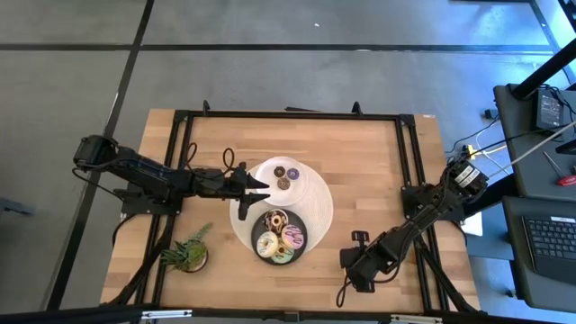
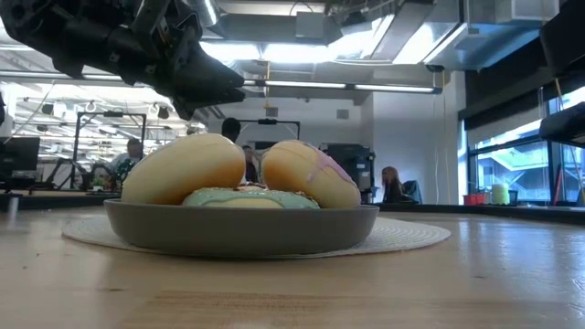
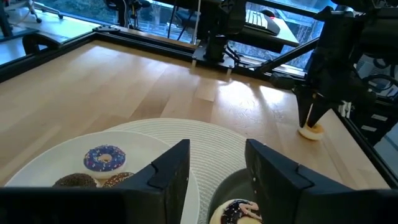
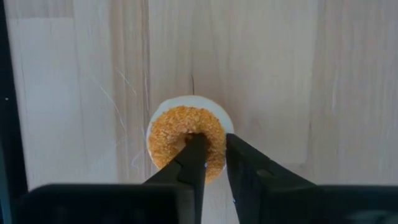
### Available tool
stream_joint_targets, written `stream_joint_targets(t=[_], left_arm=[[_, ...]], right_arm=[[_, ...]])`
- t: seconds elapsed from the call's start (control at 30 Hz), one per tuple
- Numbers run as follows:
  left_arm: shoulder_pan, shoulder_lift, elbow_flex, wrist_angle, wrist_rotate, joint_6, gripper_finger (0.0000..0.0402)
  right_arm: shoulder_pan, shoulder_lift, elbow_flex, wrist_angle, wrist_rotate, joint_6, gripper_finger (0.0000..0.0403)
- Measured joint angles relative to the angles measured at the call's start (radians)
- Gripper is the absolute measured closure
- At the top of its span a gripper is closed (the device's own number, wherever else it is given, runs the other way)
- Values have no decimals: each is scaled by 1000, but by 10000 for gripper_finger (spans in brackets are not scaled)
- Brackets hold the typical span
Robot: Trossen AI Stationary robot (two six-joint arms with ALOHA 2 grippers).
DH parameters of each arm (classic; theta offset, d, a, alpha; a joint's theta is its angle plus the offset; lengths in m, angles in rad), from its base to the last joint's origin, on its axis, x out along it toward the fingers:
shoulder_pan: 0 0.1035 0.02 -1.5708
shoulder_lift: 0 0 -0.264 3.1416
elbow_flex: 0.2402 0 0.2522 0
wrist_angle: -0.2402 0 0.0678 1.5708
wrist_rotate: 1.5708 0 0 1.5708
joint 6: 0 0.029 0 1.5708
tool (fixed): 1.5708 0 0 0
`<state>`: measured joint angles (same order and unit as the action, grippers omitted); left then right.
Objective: Pick & Place donuts
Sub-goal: Put the small orange donut on the white plate
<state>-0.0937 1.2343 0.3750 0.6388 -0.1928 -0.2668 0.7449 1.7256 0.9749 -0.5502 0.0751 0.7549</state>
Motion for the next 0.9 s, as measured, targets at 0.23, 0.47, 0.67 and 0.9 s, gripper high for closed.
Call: stream_joint_targets(t=[0.23,0.47,0.67,0.9], left_arm=[[0,0,0,0,0,0,252],[0,0,0,0,0,0,251],[0,0,0,0,1,-8,254],[3,0,0,0,-125,-80,249]], right_arm=[[-94,-37,26,-68,-45,-104,364],[-293,-98,131,-152,16,-409,374],[-525,-100,248,-132,111,-670,374],[-760,-65,279,49,45,-845,374]])
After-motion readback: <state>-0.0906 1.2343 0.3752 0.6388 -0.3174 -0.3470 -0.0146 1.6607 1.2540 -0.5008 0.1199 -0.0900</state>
